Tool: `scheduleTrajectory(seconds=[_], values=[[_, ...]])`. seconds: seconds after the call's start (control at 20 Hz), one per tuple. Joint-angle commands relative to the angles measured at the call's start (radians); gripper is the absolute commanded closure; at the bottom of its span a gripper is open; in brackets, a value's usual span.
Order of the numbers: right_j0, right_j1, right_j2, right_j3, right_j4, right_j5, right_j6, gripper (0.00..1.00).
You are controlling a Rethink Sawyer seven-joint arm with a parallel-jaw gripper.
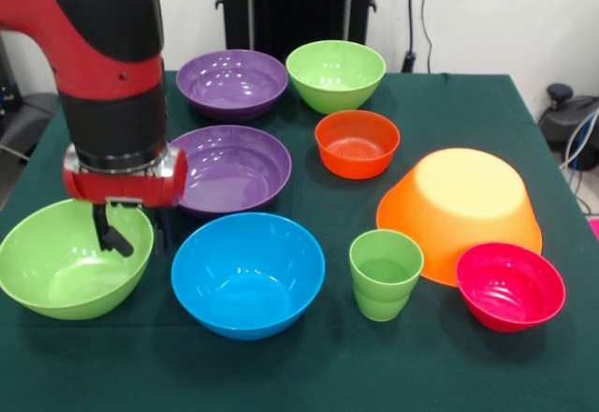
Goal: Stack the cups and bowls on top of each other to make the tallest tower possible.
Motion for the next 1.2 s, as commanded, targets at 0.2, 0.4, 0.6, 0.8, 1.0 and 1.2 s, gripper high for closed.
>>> scheduleTrajectory(seconds=[0.2,0.4,0.6,0.8,1.0,1.2], values=[[0.035,0.103,-0.017,-0.012,-0.141,-0.098,-0.119,0.00],[0.055,0.097,-0.057,-0.035,-0.153,-0.049,-0.092,0.00],[0.069,0.098,-0.070,-0.062,-0.163,-0.029,-0.088,0.00],[0.070,0.116,-0.073,-0.076,-0.160,-0.037,-0.086,0.00],[0.067,0.111,-0.082,-0.073,-0.152,-0.043,-0.088,0.00],[0.062,0.099,-0.085,-0.059,-0.139,-0.023,-0.100,0.00]])
